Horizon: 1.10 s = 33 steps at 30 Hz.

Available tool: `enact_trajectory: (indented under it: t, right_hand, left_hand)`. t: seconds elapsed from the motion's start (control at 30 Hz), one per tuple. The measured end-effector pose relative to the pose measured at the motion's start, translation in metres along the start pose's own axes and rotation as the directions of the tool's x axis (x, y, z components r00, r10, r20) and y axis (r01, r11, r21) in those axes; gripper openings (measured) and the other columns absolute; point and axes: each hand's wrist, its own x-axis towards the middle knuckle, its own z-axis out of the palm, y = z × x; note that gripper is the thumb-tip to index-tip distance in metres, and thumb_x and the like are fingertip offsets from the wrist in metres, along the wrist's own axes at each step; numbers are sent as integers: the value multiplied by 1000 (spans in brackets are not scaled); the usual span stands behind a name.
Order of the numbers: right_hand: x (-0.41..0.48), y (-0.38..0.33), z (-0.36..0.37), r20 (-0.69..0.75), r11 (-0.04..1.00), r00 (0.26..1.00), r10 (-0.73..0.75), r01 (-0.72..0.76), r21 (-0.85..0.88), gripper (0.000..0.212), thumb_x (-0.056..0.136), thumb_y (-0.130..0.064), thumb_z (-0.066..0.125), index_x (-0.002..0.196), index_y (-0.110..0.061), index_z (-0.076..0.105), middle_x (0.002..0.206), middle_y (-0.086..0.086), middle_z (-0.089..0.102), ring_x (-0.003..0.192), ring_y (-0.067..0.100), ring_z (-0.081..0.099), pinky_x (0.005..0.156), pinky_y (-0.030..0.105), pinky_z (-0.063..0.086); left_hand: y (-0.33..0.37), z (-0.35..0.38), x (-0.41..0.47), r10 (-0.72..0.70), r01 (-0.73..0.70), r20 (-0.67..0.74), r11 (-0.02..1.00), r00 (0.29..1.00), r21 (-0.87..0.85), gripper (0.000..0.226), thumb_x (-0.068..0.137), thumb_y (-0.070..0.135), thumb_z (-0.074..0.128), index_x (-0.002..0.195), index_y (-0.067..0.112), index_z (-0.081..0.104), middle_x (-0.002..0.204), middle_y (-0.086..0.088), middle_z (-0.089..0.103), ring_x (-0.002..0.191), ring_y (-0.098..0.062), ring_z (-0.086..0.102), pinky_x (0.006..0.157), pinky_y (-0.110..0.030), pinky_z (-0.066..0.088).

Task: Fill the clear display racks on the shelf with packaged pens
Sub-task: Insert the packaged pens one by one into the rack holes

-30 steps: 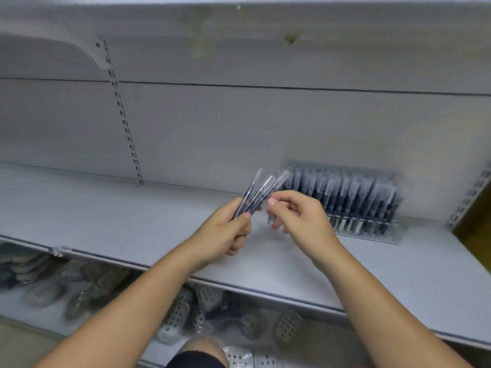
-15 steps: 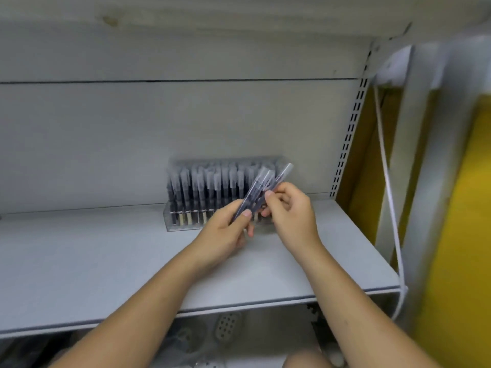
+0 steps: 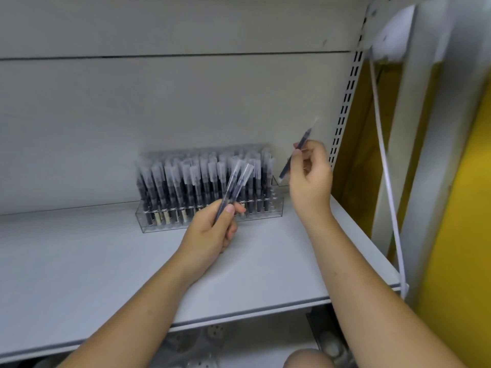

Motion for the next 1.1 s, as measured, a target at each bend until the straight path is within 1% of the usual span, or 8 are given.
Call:
enact_trajectory:
  t: [0.07,0.2,0.33,0.53,0.63,0.73,1.0,1.1]
  right_hand:
    - [-6,9,4,11,1000,1000,-15,16,-24,10,105,-12,53,113,-16,58,85,-12,61,76,4,59,67,17,47]
    - [-12,23,11,80,998,997,-21,26,-62,10,107,-19,50,113,-26,55,87,-5,64,79,17,65,69,29,52]
    - [-12,27,15,133,990,991,-32,50,-131,12,108,-20,50,112,-31,53,93,-7,63,84,5,62,70,14,46]
    - [-11,37,15,204,981,979,27,13,-191,12,107,-16,50,114,-23,57,90,-12,61,81,-3,59,67,8,42]
    - [-11,42,17,279,974,958,73,-7,-228,16,104,-12,50,116,-19,59,90,-14,61,81,1,59,68,15,44]
    - [-11,46,17,313,964,944,107,-21,-264,14,103,-14,52,112,-16,61,95,-4,66,86,11,63,73,24,49]
    - [-14,55,16,310,944,939,150,-43,-327,17,97,-17,59,110,-14,70,101,3,69,94,18,64,84,34,55]
    - [-16,54,13,261,947,950,173,-88,-310,18,97,-16,60,111,-15,71,103,4,69,95,16,64,86,32,55]
  left_hand:
    - [-2,0,0,14,-14,-2,1000,1000,13,29,113,23,42,105,19,69,65,-3,46,49,-13,33,46,-25,28]
    - [-4,1,0,17,-17,-1,999,1000,45,30,113,25,42,102,19,69,65,-5,46,51,-15,34,47,-27,29]
    - [-6,0,0,4,-4,-6,999,1000,33,30,113,27,42,101,20,69,64,-3,46,51,-14,33,48,-28,28]
    - [-8,-1,2,-13,12,14,999,1000,33,30,113,28,42,102,18,68,64,-2,46,51,-13,34,48,-26,29]
    - [-8,-1,1,-12,11,20,999,1000,41,30,113,28,42,104,14,67,64,-3,46,51,-13,34,48,-24,30]
    - [-7,0,1,-14,13,23,999,1000,50,30,113,28,42,104,15,67,64,-3,46,51,-12,35,49,-22,31]
    - [-8,0,1,-18,15,37,998,999,63,29,112,29,43,102,19,68,64,-2,48,53,-11,37,51,-20,32]
    - [-7,0,1,-14,11,31,996,999,86,29,112,29,43,103,18,68,64,-1,47,54,-12,38,52,-21,32]
